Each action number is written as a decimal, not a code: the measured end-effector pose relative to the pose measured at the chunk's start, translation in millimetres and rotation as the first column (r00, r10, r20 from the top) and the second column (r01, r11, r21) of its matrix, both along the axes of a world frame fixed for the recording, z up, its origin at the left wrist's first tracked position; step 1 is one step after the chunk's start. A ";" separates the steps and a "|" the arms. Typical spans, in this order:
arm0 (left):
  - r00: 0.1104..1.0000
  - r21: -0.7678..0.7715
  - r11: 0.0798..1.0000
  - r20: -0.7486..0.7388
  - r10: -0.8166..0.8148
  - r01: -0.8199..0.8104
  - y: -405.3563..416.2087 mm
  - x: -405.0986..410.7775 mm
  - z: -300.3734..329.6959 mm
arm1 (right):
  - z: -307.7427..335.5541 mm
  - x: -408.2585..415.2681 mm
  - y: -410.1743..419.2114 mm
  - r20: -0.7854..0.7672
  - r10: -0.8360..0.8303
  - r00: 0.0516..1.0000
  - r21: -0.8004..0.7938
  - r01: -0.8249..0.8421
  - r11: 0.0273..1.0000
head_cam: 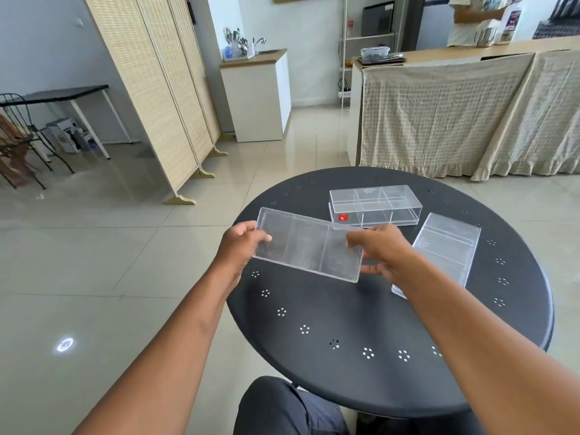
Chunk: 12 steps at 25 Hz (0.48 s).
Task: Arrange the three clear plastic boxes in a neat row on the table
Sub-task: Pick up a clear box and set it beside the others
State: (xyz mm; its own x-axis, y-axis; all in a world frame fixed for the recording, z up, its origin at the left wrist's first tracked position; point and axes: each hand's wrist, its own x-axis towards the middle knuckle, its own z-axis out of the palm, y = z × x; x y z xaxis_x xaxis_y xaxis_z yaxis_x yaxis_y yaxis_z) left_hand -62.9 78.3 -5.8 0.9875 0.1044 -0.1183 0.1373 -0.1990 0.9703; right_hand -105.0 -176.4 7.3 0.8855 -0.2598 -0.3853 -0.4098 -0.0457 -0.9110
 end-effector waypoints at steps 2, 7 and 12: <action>0.997 0.038 0.998 0.062 -0.053 0.051 1.9 -1.6 14.2 | 9.5 -0.3 -6.9 0.096 0.021 0.995 -0.031 -0.018 0.999; 0.991 0.107 0.991 0.101 -0.092 0.082 -0.9 -5.1 4.8 | -4.6 -2.6 -19.6 0.211 0.015 0.977 -0.157 0.018 0.987; 0.995 -0.104 0.990 -0.015 -0.096 0.094 -9.2 -15.0 -12.7 | -11.3 -13.2 -8.2 0.221 0.015 0.975 -0.227 0.036 0.973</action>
